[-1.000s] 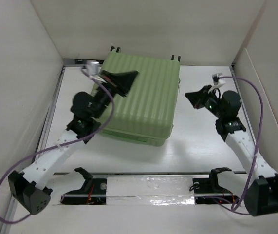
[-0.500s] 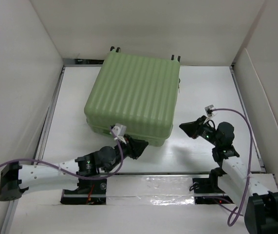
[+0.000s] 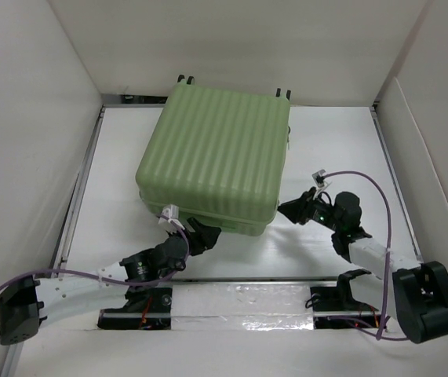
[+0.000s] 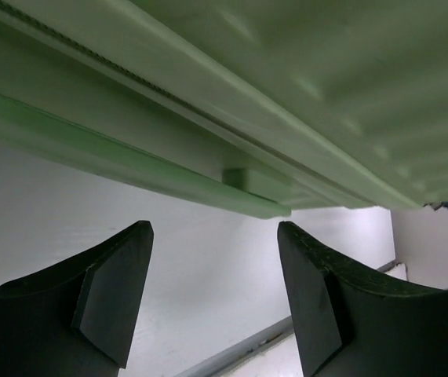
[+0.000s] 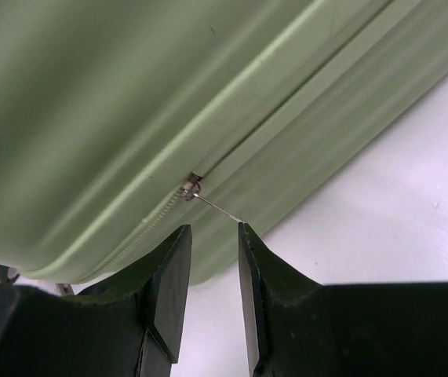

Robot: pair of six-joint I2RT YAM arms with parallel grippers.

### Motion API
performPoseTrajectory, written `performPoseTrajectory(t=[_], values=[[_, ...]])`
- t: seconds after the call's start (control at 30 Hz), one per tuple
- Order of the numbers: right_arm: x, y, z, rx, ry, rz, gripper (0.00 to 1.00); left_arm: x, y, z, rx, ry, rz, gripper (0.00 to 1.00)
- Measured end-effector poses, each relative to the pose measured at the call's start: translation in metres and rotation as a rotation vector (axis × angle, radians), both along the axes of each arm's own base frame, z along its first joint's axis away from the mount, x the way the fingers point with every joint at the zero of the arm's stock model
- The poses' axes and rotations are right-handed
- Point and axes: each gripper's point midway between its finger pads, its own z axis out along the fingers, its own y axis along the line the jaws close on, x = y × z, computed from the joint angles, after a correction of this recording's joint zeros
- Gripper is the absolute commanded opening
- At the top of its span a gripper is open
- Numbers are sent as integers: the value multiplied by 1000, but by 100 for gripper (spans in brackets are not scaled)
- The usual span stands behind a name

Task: Pack the luggage

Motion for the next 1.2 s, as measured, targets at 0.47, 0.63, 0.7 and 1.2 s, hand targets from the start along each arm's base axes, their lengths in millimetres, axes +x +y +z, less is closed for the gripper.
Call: performPoseTrajectory(t=[0.47, 0.63, 0.7, 1.2], values=[[13, 7, -14, -26, -14, 28, 40, 18, 4, -4, -50, 15, 4, 59], [17, 12, -9, -37, -71, 57, 38, 15, -1, -10, -30, 24, -28, 57], [17, 14, -8, -35, -86, 74, 36, 14, -1, -14, -13, 33, -36, 56], [11, 25, -3, -20, -121, 125, 0, 20, -12, -18, 12, 7, -60, 51]])
